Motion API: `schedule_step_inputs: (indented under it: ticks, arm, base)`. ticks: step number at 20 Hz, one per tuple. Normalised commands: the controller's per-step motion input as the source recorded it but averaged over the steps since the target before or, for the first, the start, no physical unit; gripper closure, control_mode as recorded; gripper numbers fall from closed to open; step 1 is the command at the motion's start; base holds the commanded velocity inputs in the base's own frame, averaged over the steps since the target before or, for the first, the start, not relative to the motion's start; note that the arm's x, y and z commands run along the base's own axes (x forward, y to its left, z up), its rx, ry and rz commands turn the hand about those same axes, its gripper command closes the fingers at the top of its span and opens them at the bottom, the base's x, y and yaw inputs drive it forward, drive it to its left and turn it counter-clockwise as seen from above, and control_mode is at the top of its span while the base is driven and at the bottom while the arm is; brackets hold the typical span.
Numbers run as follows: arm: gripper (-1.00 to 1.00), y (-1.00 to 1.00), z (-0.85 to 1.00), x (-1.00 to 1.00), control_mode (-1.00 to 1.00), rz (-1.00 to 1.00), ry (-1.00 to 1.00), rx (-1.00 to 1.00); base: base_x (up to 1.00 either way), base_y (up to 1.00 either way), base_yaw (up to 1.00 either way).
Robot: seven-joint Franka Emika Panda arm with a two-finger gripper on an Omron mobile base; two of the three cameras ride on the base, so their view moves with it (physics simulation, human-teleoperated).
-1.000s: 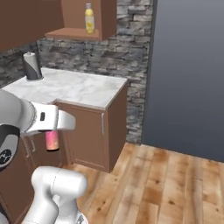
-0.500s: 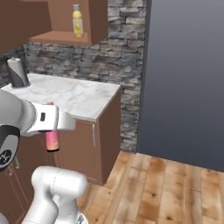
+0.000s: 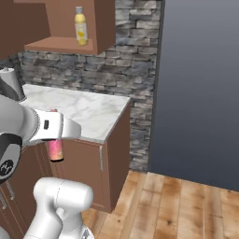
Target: Sort all alcoholic drinks to one cabinet, and non-alcoholic drinks to the other.
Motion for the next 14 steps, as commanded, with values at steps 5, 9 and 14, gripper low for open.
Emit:
schedule_step_inputs:
  ticks: [5,9,14]
  arm:
    - [1.0,0.0,0.0,0.0,1.0,0.0,0.0,0.0]
    - [1.0,0.0,0.0,0.0,1.0,0.0,0.0,0.0]
    - [1.0,0.0,0.0,0.0,1.0,0.0,0.0,0.0]
  base:
    - [0.63,0.4,-0.07]
    - [0.59,0.42,-0.06]
    - [0.43,0.59,-0.04]
